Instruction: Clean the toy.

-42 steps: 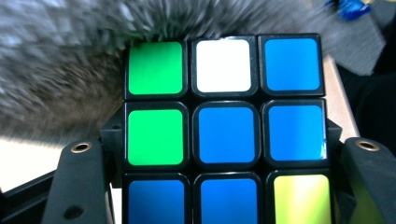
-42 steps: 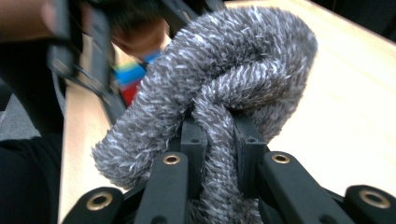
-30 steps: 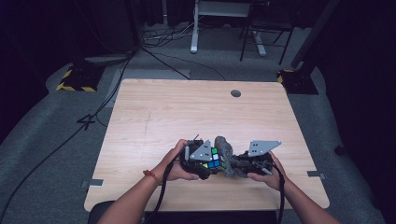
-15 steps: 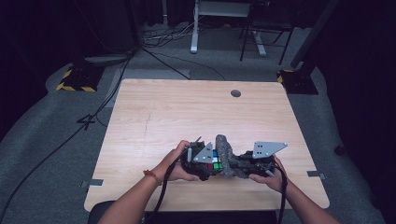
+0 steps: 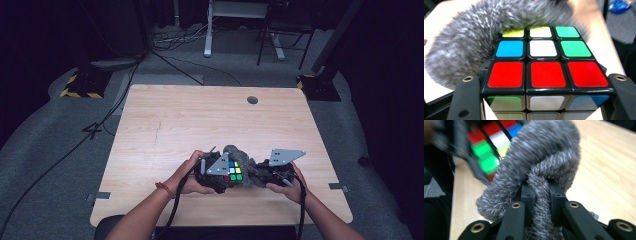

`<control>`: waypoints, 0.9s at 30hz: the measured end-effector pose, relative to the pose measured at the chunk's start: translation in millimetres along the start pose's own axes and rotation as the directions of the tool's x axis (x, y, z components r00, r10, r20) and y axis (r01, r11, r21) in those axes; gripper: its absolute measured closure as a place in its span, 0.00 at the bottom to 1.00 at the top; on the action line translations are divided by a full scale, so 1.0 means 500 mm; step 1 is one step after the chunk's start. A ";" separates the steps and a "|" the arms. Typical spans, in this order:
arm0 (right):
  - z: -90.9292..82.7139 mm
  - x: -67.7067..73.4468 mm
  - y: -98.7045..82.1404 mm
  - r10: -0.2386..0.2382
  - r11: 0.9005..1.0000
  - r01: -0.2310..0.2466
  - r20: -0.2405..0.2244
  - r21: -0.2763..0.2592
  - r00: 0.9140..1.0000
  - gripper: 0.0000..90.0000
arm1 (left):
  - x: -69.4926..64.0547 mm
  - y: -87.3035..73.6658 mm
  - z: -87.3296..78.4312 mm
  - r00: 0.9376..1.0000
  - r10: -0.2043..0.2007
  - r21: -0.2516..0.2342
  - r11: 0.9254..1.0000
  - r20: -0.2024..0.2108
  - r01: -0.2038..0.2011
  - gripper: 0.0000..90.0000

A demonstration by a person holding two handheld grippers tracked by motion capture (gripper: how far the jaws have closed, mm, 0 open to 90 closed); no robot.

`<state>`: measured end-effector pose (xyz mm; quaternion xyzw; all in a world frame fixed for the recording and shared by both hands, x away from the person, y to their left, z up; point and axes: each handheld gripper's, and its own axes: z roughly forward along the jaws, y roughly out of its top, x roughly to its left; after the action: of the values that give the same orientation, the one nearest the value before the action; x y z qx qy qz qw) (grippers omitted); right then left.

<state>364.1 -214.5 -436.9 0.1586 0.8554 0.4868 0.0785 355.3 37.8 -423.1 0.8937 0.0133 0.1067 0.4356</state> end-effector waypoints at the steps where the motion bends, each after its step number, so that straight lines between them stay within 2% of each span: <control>1: 0.005 -0.001 -0.002 0.002 1.000 -0.002 -0.002 0.009 1.000 0.87 | -0.001 0.003 -0.001 1.000 0.006 -0.005 1.000 -0.003 -0.006 0.37; 4: 0.015 0.006 -0.005 -0.003 1.000 0.004 -0.044 0.008 0.999 0.87 | 0.001 0.002 0.004 1.000 -0.005 0.000 1.000 0.003 0.005 0.37; 6: 0.015 0.011 -0.004 -0.020 1.000 0.020 -0.051 0.013 0.999 0.88 | 0.004 -0.005 0.007 1.000 0.000 0.028 1.000 -0.008 0.000 0.37; 10: 0.005 0.016 0.001 -0.026 1.000 0.025 -0.092 -0.016 0.995 0.88 | 0.009 -0.012 0.011 1.000 -0.003 0.059 0.998 -0.019 0.004 0.37; 17: 0.002 0.023 0.006 -0.051 0.998 0.048 -0.086 -0.040 0.995 0.88 | 0.012 -0.013 0.015 1.000 0.001 0.075 0.997 -0.005 -0.001 0.36; 18: 0.002 0.023 0.007 -0.055 0.998 0.052 -0.081 -0.043 0.995 0.88 | 0.011 -0.012 0.013 1.000 -0.008 0.064 0.998 -0.008 0.009 0.36; 20: -0.001 0.021 0.008 -0.048 0.997 0.043 -0.074 -0.063 0.996 0.88 | 0.011 -0.010 0.011 1.000 -0.002 0.052 0.999 -0.001 0.002 0.37; 23: -0.003 0.017 0.011 -0.042 0.996 0.038 -0.044 -0.076 0.998 0.87 | 0.007 -0.004 0.008 1.000 0.003 0.039 0.999 -0.012 -0.002 0.37; 25: 0.001 0.012 0.009 -0.034 0.998 0.033 -0.027 -0.051 0.999 0.87 | 0.004 0.001 0.006 1.000 0.008 0.018 1.000 0.002 -0.008 0.37; 27: 0.011 0.004 0.001 -0.010 1.000 0.010 -0.030 0.001 0.999 0.87 | 0.001 0.008 0.001 1.000 0.009 -0.003 1.000 0.015 -0.009 0.37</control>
<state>363.8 -209.0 -439.5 0.1472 0.8575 0.4883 0.0678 355.8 35.0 -420.3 0.8939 0.0060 0.1021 0.4365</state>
